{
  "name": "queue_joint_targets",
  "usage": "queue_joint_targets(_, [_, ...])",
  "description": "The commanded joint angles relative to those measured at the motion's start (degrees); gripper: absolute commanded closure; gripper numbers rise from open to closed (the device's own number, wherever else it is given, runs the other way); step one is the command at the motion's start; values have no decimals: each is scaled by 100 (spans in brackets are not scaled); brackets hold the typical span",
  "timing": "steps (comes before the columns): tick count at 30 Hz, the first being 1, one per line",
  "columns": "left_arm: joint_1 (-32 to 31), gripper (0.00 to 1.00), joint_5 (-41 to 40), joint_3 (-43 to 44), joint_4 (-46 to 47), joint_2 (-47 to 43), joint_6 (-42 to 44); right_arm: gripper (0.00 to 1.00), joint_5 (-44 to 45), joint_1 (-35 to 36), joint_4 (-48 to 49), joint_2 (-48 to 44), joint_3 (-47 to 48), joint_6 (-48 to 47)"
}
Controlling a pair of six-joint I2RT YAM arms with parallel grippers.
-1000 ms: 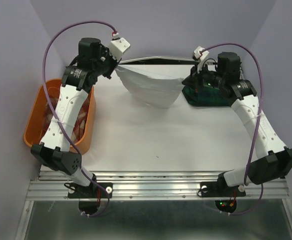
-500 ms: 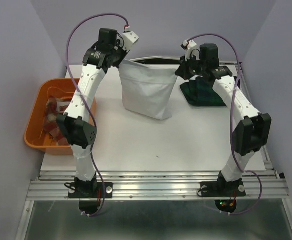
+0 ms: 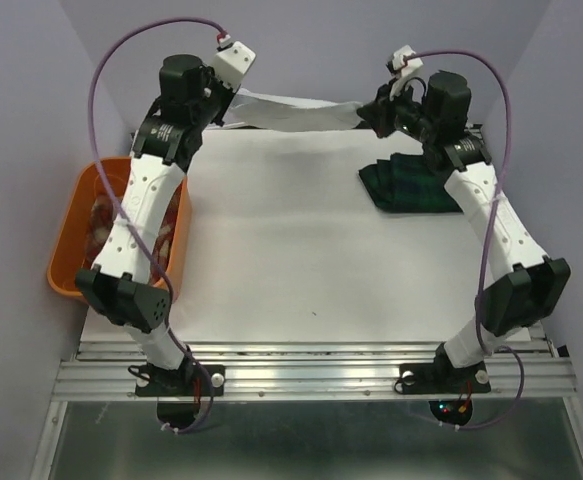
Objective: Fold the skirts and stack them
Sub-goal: Flatten the skirt out
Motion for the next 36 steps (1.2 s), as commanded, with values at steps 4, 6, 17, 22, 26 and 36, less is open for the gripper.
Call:
queue_joint_targets(4, [-97,95,1891,-2688,212,-2069,394,79,-1233,16,273,-1986,-3592,-535])
queue_joint_targets(6, [-361,87,2442,-3914,-165,-2394,832,41,-1645,68,-242,-2582,-4270,-1184])
queue_joint_targets(17, [-1733,30,3220,-5698,-2609,-3556,2005,1,-1638,209,-1758,-3793,-5249,-2138])
queue_joint_targets(22, [-1471,35,2728,-5442,-1708,-3248,1014,24,-1639,418,-1108,-2195,-4477,-1215])
queue_joint_targets(26, [-821,45,2325,-5521,-854,-2889,-13,32,-1254,787,-520,-1087,-3896,-862])
queue_joint_targets(36, [-160,56,1295,-5450,-597,-1132,-1011,36,-803,1132,-421,1333,-2384,-272])
